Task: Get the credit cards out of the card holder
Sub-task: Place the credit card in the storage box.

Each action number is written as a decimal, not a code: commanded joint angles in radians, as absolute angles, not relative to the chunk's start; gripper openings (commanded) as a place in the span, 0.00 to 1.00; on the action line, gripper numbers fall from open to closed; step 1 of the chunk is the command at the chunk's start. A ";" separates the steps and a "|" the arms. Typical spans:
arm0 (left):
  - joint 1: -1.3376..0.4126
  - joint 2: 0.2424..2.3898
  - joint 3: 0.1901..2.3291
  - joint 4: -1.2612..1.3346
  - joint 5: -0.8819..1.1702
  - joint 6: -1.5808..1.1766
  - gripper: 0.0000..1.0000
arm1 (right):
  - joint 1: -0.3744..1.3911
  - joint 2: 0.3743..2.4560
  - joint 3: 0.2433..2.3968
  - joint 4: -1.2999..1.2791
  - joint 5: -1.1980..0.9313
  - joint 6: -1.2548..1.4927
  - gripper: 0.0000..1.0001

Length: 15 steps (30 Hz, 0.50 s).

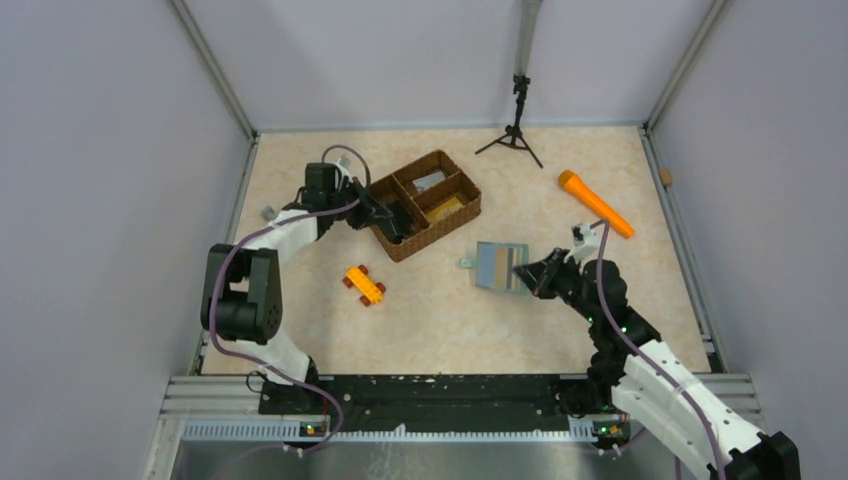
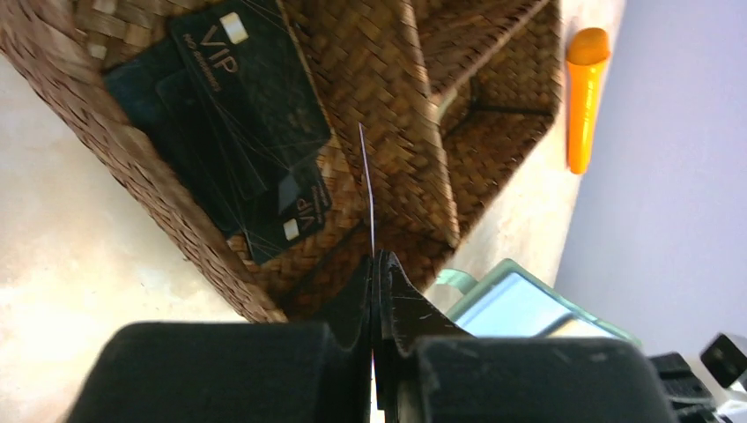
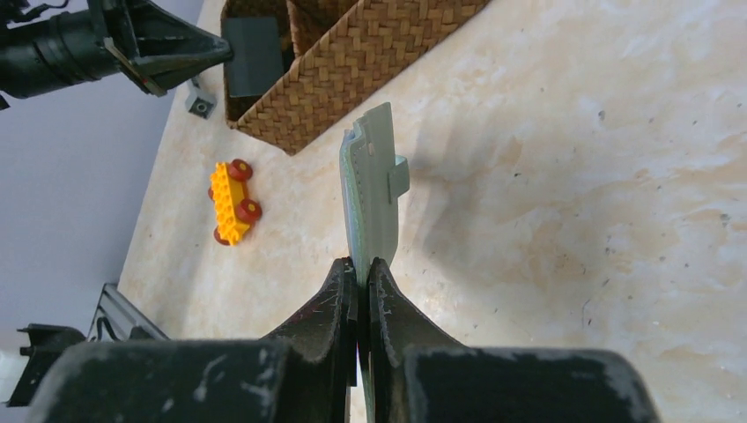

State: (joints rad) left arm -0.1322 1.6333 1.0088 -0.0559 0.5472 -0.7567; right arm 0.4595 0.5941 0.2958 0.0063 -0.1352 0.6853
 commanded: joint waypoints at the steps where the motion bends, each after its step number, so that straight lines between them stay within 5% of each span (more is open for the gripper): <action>1: -0.128 1.688 1.101 -0.076 0.498 -0.711 0.00 | 0.451 0.580 0.311 0.042 -0.079 0.652 0.00; 15: -0.134 1.844 1.265 -0.141 0.396 -0.648 0.02 | 0.451 0.636 0.327 0.085 -0.115 0.673 0.00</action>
State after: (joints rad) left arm -0.1326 1.8111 1.1751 -0.0891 0.4706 -0.7185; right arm 0.4595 0.6426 0.2955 0.0154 -0.1108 0.6735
